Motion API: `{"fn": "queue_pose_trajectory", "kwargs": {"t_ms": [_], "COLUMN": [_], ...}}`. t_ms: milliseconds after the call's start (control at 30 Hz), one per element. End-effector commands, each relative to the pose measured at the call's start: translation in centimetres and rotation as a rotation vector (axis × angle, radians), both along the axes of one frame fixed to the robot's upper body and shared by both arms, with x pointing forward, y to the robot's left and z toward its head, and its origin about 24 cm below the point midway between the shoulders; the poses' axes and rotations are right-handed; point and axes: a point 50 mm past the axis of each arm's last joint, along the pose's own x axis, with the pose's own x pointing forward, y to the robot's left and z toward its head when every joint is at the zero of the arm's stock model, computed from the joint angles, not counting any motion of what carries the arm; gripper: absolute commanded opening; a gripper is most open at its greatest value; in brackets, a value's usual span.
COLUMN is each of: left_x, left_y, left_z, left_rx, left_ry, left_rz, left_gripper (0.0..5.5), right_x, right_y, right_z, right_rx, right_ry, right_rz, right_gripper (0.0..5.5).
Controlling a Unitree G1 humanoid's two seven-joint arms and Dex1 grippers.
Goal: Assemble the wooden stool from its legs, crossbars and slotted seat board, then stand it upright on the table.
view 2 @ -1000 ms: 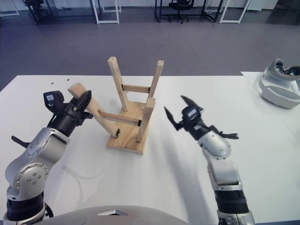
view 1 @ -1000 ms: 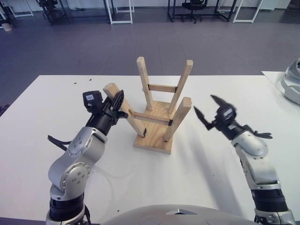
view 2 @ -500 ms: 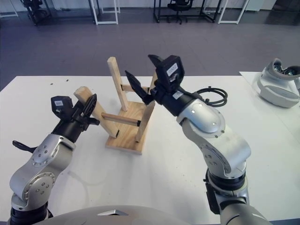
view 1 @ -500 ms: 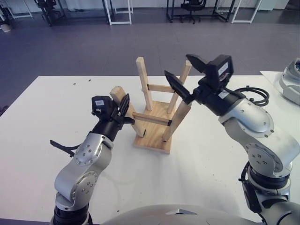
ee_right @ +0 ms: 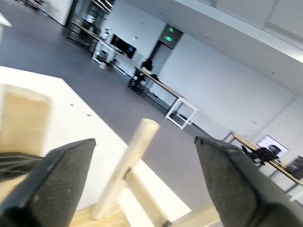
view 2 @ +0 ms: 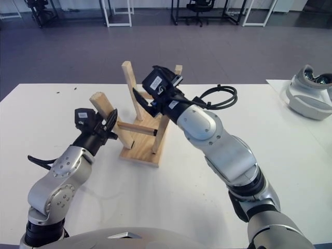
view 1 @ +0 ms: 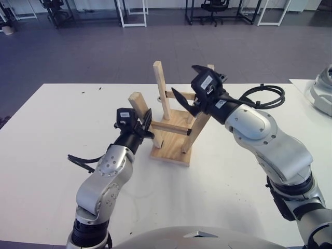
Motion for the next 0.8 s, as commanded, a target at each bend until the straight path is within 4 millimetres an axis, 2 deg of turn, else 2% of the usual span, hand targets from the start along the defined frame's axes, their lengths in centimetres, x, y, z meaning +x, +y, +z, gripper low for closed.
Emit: {"fn": "queue_pose_trajectory", "kwargs": {"t_ms": [33,133,233,333,400,500,567,633,700,767,800], "left_x": [0.2,0.1,0.3,0.9,1.6,2.1,3.5,5.5,7.1,8.3,8.3], "left_y": [-0.3,-1.0,-0.4,1.2,2.5,2.8,2.1,1.3,0.5,0.4,0.4], "left_z": [2.9,4.1,5.4,7.2,9.4,14.9,16.1,13.6,9.5,3.3,1.3], "left_rx": [-0.163,-0.275,-0.358,-0.268,-0.2,-0.136,-0.103,-0.014,0.005,0.054,0.072], "left_ry": [-0.118,-0.151,-0.164,-0.216,-0.282,-0.454,-0.445,-0.327,-0.179,0.007,0.062], "left_rz": [-0.086,-0.201,-0.272,-0.31,-0.333,-0.501,-0.603,-0.661,-0.706,-0.707,-0.716], "left_gripper": [2.43,2.81,3.42,3.85,3.85,3.85,3.85,3.85,3.85,3.85,3.85], "right_x": [0.7,1.3,1.8,2.1,2.1,1.3,0.0,-0.7,-0.2,0.5,0.7], "right_y": [-1.3,-2.6,-4.1,-5.6,-6.4,-7.1,-6.8,-6.0,-5.6,-5.1,-5.0], "right_z": [1.3,1.7,2.0,2.5,3.2,5.0,5.4,4.3,1.2,-3.3,-4.8], "right_rx": [0.024,0.057,0.106,0.148,0.192,0.36,0.479,0.551,0.594,0.563,0.543], "right_ry": [-0.091,-0.111,-0.108,-0.115,-0.127,-0.128,-0.086,0.009,0.178,0.393,0.462], "right_rz": [-0.033,-0.058,-0.077,-0.092,-0.085,0.039,0.197,0.276,0.229,0.153,0.122], "right_gripper": [3.89,3.89,3.89,3.89,3.89,3.89,3.89,3.89,3.89,3.89,3.89]}}
